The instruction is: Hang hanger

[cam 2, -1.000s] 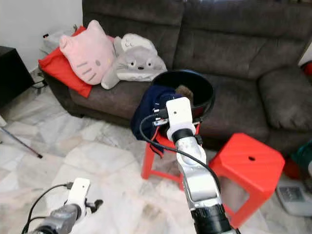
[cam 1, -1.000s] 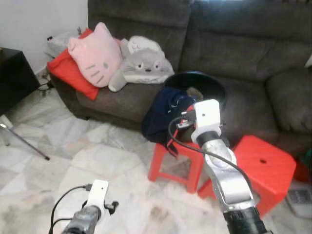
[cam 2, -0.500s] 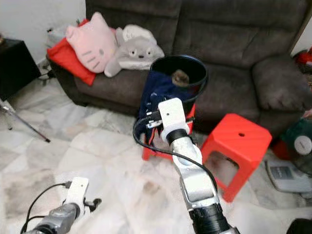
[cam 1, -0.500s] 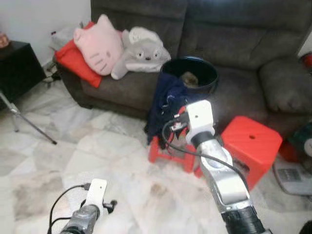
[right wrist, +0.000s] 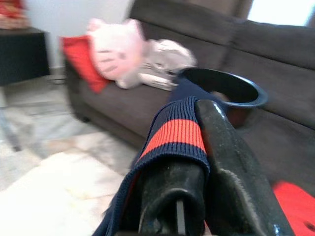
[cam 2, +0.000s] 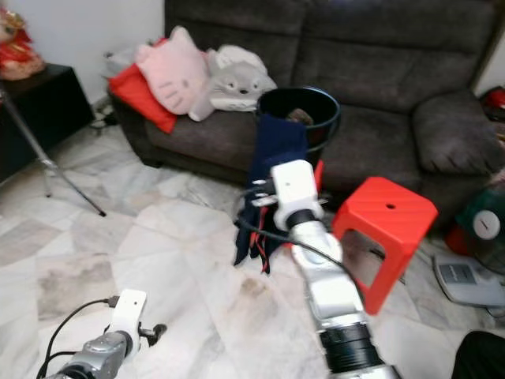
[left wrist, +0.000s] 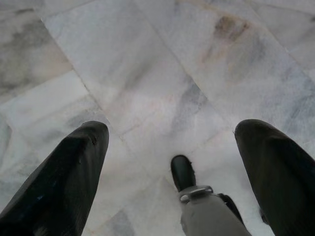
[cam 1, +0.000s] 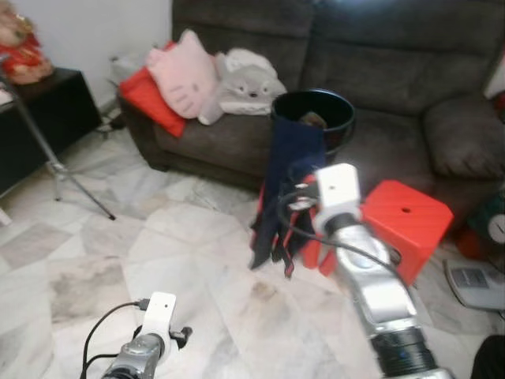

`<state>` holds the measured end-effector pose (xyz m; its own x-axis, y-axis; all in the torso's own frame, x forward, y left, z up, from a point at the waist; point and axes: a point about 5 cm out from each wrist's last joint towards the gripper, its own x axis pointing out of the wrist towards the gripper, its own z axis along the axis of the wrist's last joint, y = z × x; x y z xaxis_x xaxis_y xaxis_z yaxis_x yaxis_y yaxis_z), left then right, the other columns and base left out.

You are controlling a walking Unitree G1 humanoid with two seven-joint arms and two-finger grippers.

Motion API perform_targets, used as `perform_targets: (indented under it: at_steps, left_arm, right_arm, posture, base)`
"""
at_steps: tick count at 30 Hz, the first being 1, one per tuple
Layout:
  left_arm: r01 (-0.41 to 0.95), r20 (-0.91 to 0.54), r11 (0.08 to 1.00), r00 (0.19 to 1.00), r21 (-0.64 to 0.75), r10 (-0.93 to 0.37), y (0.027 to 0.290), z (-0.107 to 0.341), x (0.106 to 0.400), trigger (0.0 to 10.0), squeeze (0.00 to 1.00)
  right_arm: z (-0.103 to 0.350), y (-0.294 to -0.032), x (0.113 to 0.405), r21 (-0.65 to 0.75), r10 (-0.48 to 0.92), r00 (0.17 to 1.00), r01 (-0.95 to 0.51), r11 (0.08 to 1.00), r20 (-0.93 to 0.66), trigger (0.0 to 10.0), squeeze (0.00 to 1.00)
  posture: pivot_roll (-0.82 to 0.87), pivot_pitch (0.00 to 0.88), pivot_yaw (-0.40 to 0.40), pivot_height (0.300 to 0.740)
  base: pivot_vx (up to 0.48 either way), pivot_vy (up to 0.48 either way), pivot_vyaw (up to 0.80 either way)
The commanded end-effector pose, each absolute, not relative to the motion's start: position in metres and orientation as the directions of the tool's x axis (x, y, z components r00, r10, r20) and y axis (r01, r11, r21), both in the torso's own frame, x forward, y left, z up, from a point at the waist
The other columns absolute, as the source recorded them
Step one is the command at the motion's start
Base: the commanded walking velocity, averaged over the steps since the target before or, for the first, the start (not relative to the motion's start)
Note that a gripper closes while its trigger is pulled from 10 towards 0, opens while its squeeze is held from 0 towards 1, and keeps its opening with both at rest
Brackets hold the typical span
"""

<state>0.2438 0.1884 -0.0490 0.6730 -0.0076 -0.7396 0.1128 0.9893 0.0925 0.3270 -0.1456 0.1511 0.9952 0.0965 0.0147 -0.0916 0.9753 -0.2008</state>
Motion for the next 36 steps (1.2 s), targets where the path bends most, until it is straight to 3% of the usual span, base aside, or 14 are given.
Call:
perform_targets:
  at_steps: [1, 9, 10, 12, 17, 18, 23, 24, 27, 29, 34, 36]
  left_arm:
    - [0.117, -0.74, 0.988, 0.673, 0.106, 0.0, 0.19, -0.047, 0.246, 10.0, 0.0]
    - [0.116, -0.74, 0.988, 0.672, 0.106, 0.0, 0.189, -0.047, 0.246, 10.0, 0.0]
    - [0.116, -0.741, 0.988, 0.671, 0.106, 0.0, 0.189, -0.047, 0.246, 10.0, 0.0]
    - [0.117, -0.742, 0.987, 0.671, 0.106, 0.0, 0.189, -0.047, 0.246, 10.0, 0.0]
    - [0.116, -0.742, 0.987, 0.67, 0.107, 0.002, 0.189, -0.047, 0.246, 10.0, 0.0]
    - [0.114, -0.742, 0.988, 0.671, 0.108, 0.004, 0.19, -0.047, 0.246, 10.0, 0.0]
    - [0.104, -0.742, 0.989, 0.671, 0.11, 0.012, 0.192, -0.048, 0.244, 10.0, 0.0]
    - [0.104, -0.744, 0.988, 0.669, 0.112, 0.014, 0.193, -0.049, 0.243, 10.0, 0.0]
    - [0.105, -0.746, 0.988, 0.666, 0.114, 0.015, 0.194, -0.05, 0.241, 10.0, 0.0]
    - [0.097, -0.747, 0.989, 0.664, 0.116, 0.022, 0.196, -0.051, 0.239, 10.0, 0.0]
    - [0.087, -0.75, 0.989, 0.661, 0.116, 0.03, 0.198, -0.053, 0.237, 10.0, 0.0]
    - [0.094, -0.754, 0.989, 0.656, 0.118, 0.028, 0.199, -0.053, 0.235, 10.0, 0.0]
  right_arm:
    - [0.154, -0.149, 0.333, -0.176, 0.085, 0.996, -0.079, 0.981, 0.026, 10.0, 0.0]
    - [0.137, -0.179, 0.343, -0.147, -0.017, 0.999, 0.01, 0.989, -0.046, 10.0, 0.0]
    - [0.122, -0.208, 0.348, -0.103, -0.134, 0.985, 0.122, 0.987, -0.113, 10.0, 0.0]
    - [0.104, -0.237, 0.346, -0.072, -0.252, 0.947, 0.242, 0.967, -0.198, 10.0, 0.0]
    - [0.069, -0.263, 0.33, -0.066, -0.342, 0.876, 0.341, 0.938, -0.341, 10.0, 0.0]
    - [0.049, -0.27, 0.316, -0.099, -0.37, 0.828, 0.364, 0.926, -0.421, 10.0, 0.0]
    - [0.007, -0.271, 0.281, -0.176, -0.395, 0.709, 0.365, 0.914, -0.584, 10.0, 0.0]
    - [-0.016, -0.261, 0.262, -0.171, -0.371, 0.648, 0.352, 0.921, -0.665, 10.0, 0.0]
    - [-0.033, -0.249, 0.246, -0.168, -0.331, 0.604, 0.311, 0.935, -0.725, 10.0, 0.0]
    - [-0.055, -0.232, 0.222, -0.155, -0.26, 0.544, 0.232, 0.96, -0.797, 10.0, 0.0]
    - [-0.067, -0.216, 0.209, -0.162, -0.197, 0.481, 0.112, 0.98, -0.855, 10.0, 0.0]
    - [-0.077, -0.204, 0.196, -0.134, -0.134, 0.419, 0.029, 0.991, -0.898, 10.0, 0.0]
  posture:
    - [-0.12, 0.0, -0.019, 0.74]
    - [-0.11, 0.0, -0.023, 0.74]
    - [-0.11, 0.0, -0.02, 0.74]
    - [-0.11, 0.0, -0.019, 0.74]
    - [-0.11, 0.0, -0.019, 0.74]
    - [-0.1, 0.0, -0.018, 0.74]
    - [-0.08, 0.0, -0.019, 0.74]
    - [-0.09, 0.0, -0.011, 0.74]
    - [-0.08, 0.0, -0.012, 0.74]
    - [-0.06, 0.0, -0.018, 0.74]
    - [-0.05, 0.0, -0.022, 0.74]
    - [-0.05, 0.0, -0.022, 0.74]
  base:
    - [0.0, 0.0, 0.0]
    - [0.0, 0.0, 0.0]
    - [0.0, 0.0, 0.0]
    - [0.0, 0.0, 0.0]
    - [0.0, 0.0, 0.0]
    - [0.0, 0.0, 0.0]
    - [0.0, 0.0, 0.0]
    - [0.0, 0.0, 0.0]
    - [0.0, 0.0, 0.0]
    - [0.0, 0.0, 0.0]
    - [0.0, 0.0, 0.0]
    - [0.0, 0.0, 0.0]
